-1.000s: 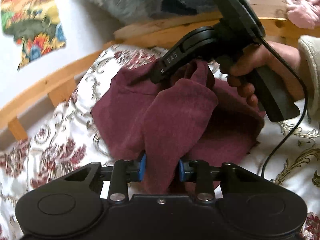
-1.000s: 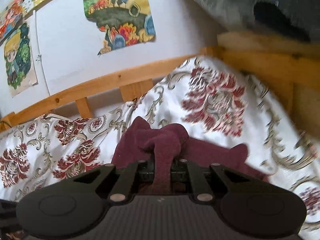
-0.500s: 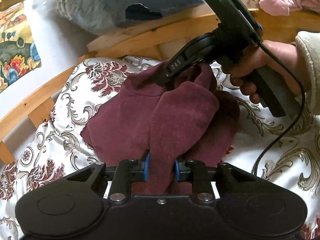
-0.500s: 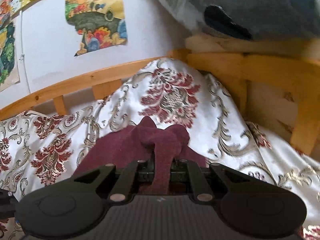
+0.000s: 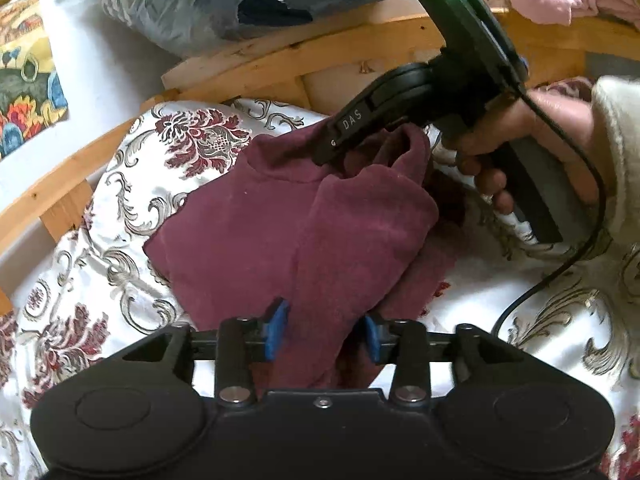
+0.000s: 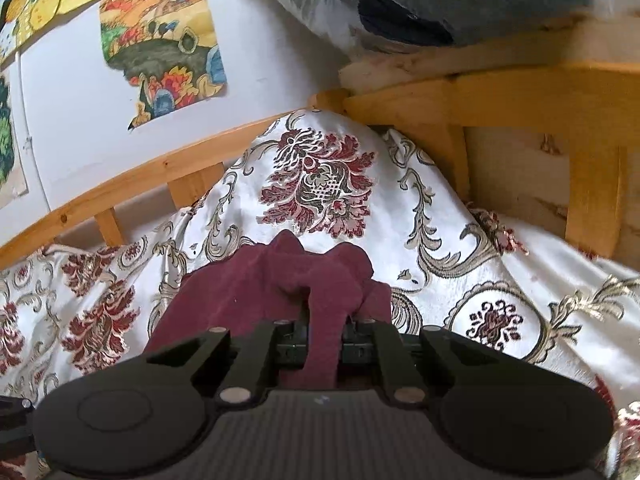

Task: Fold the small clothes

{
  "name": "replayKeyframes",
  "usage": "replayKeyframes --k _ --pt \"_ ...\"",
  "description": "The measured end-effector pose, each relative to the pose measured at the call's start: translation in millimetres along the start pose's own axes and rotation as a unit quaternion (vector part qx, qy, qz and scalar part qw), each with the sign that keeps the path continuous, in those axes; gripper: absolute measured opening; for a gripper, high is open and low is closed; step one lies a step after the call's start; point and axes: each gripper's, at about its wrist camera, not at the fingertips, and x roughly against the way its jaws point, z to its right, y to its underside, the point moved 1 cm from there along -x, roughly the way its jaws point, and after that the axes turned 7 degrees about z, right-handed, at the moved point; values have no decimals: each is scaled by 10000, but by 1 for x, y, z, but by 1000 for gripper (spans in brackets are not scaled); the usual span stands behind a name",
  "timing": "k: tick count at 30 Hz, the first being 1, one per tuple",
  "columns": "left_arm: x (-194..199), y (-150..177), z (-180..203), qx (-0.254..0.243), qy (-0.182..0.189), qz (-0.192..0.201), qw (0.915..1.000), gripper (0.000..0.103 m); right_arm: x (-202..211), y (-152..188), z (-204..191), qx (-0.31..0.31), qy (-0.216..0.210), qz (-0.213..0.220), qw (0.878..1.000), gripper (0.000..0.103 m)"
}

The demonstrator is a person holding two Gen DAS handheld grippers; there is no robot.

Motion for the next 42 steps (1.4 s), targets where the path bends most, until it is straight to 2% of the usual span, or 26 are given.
replayKeyframes --k 2,4,6,8,11,12,16,19,22,24,26,27,28,29,30,32,35,37,39,42 --pt "2 -3 -3 168 163 -10 9997 62 0 0 1 -38 -32 19 10000 14" --pt "6 -6 -7 350 326 38 9988 70 1 1 3 -110 -84 39 9999 19" --pt "12 -9 -11 570 391 126 9975 78 2 1 5 -208 -131 58 9997 28" --pt "20 -11 -18 841 374 264 9954 91 4 1 9 -309 -166 106 9993 48" --pt "30 -12 -34 1447 365 448 9878 96 7 -1 11 -410 -96 179 9990 62" --pt "31 -12 -41 1660 342 463 9844 97 7 -2 12 -428 -51 200 9989 64" --pt "26 -8 -69 2627 188 290 9643 97 9 -4 19 -617 -16 295 9977 64" --pt "14 1 -91 3466 165 -11 9379 97 14 -6 25 -835 -150 368 9957 66" --pt "5 11 -106 4019 121 -207 9154 97 18 -7 30 -1133 -290 413 9923 77" --pt "0 16 -109 4142 58 -339 9095 97 19 -7 35 -1375 -349 425 9890 85" --pt "-8 19 -107 4143 16 -508 9087 97 19 -7 38 -1514 -317 402 9871 87" --pt "-11 21 -105 4111 1 -598 9096 97 17 -6 39 -1565 -294 359 9866 86" --pt "-15 22 -103 4085 22 -667 9103 97 15 -6 40 -1599 -245 301 9864 80" --pt "-16 24 -101 4075 67 -719 9103 96 14 -5 41 -1609 -221 255 9864 65" --pt "-18 26 -99 4072 127 -759 9101 96 12 -4 42 -1604 -219 214 9866 56" --pt "-24 27 -95 4046 232 -802 9107 96 11 -2 42 -1562 -168 162 9874 27" --pt "-31 26 -85 3899 326 -912 9157 95 11 -2 40 -1451 -59 278 9890 11" --pt "-34 25 -78 3684 256 -973 9242 95 10 -2 40 -1345 42 304 9904 11" --pt "-35 25 -75 3573 223 -978 9286 95 6 0 40 -1231 152 232 9920 11" --pt "-38 27 -78 3711 255 -1012 9227 95 4 3 38 -1092 188 191 9937 11"
